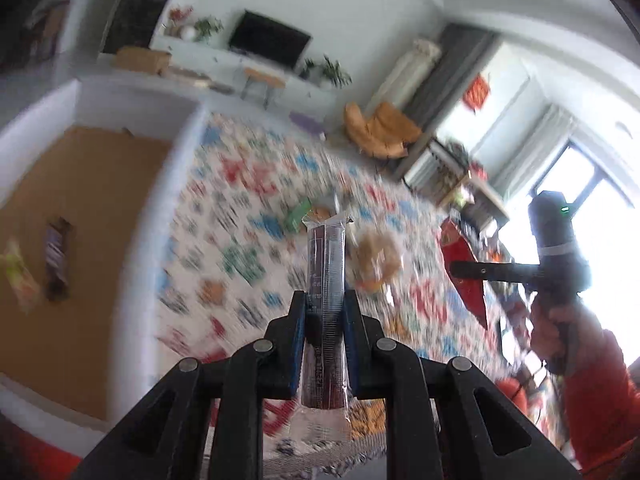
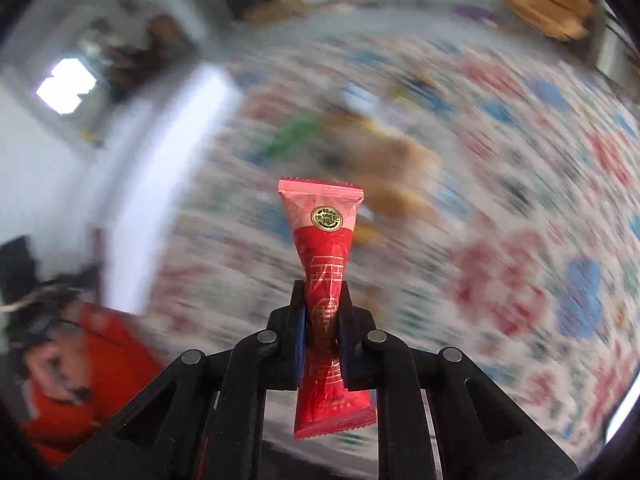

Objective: Organize snacks
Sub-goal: 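Carry both snacks over the white box and open both grippers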

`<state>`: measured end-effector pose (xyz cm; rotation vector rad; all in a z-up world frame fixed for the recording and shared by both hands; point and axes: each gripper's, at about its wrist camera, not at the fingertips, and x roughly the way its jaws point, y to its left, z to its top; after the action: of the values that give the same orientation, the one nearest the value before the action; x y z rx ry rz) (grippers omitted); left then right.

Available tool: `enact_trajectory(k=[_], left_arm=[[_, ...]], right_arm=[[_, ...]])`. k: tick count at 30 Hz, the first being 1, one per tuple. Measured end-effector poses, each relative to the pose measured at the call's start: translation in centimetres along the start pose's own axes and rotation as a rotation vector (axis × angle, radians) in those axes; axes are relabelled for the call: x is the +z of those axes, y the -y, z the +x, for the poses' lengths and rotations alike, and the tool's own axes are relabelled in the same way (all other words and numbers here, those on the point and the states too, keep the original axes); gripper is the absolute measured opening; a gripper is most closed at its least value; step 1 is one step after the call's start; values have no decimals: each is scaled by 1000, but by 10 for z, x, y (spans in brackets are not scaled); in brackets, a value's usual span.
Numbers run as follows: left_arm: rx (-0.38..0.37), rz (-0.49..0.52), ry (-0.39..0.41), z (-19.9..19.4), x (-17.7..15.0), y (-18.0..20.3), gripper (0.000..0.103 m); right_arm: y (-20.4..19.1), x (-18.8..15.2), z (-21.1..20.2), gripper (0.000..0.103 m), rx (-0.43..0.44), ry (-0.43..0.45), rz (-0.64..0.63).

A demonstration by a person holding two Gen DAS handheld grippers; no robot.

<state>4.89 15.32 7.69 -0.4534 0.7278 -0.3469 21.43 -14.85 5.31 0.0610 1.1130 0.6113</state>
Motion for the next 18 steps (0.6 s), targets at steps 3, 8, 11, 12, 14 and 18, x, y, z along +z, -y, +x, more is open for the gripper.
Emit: enact_trajectory(k=[3,8,11,12,14,18], left_arm=[[82,-27,70,-46,29,-33,17],[316,-72,125,-105,53,-97,17],[512,-78,88,-113,53,-130,25],[570,-84,68,-111,51,-138,49],[669,-116,48,-108,39,-154,84],[636,-124,62,-100,14,-147,85]], right_arm=[[-81,28,-8,13,157,62,-98],[-217,62,16,13,385,98,-219],[-273,70,53,22,450,54,-245],[-283,69,69,41,457,15,-239],[-286,65,96,64,465,-51,-193],[-233,42,118,63,384,-37,-134]])
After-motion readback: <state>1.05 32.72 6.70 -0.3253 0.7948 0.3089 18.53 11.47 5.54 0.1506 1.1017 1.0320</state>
